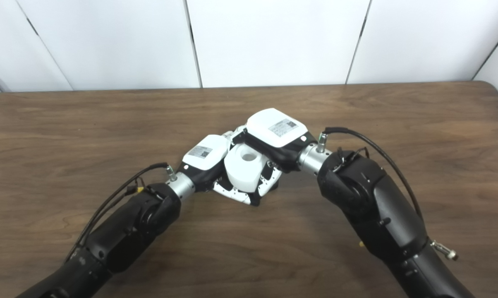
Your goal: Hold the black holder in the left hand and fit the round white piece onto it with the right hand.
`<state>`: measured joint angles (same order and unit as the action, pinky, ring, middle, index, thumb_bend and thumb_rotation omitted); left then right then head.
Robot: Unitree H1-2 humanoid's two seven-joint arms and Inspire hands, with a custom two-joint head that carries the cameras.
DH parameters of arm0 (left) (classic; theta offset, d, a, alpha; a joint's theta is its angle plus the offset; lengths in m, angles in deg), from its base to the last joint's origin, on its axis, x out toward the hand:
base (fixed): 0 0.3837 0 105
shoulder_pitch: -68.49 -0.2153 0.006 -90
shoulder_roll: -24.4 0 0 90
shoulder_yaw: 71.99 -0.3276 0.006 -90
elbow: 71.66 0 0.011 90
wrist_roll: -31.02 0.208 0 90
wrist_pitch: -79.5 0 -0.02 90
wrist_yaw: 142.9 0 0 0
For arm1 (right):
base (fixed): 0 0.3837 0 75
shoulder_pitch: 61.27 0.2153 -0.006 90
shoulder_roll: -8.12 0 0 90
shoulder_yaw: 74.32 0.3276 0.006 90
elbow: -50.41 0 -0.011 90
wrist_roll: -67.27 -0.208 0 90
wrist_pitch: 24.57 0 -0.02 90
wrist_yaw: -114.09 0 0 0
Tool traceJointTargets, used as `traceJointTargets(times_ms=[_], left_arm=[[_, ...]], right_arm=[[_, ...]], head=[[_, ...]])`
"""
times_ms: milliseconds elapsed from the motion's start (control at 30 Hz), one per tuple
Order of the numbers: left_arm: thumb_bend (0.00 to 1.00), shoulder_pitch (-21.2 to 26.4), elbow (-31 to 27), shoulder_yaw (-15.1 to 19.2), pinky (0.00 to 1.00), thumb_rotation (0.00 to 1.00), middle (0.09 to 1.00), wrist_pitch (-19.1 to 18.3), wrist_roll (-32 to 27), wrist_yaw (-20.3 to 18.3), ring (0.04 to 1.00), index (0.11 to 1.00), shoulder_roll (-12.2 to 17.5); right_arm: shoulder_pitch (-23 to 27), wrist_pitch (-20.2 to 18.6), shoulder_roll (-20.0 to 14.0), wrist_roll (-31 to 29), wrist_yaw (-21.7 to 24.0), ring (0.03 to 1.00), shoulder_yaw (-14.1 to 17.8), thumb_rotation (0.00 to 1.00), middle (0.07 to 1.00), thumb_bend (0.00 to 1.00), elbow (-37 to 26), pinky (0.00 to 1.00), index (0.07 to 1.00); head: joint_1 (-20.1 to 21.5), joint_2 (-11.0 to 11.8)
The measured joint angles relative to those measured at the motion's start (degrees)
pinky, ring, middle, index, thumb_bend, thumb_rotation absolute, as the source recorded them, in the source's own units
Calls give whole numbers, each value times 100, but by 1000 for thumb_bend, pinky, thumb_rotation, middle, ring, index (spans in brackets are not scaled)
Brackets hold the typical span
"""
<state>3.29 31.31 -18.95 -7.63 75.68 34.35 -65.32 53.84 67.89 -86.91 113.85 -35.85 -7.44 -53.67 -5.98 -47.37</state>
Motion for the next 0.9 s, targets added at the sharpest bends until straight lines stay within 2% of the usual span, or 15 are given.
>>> traceJointTargets(times_ms=[567,900], left_arm=[[523,-28,-147,-16,956,75,960,-147,18,-101,999,484,33],[524,-37,-159,8,953,71,955,-128,13,-133,991,484,37]], right_arm=[[-3,60,-53,-108,-149,743,-22,141,720,526,85,668,481],[-54,23,-163,-175,-130,765,117,141,726,526,63,692,481]], head=[[61,-62],[123,-105]])
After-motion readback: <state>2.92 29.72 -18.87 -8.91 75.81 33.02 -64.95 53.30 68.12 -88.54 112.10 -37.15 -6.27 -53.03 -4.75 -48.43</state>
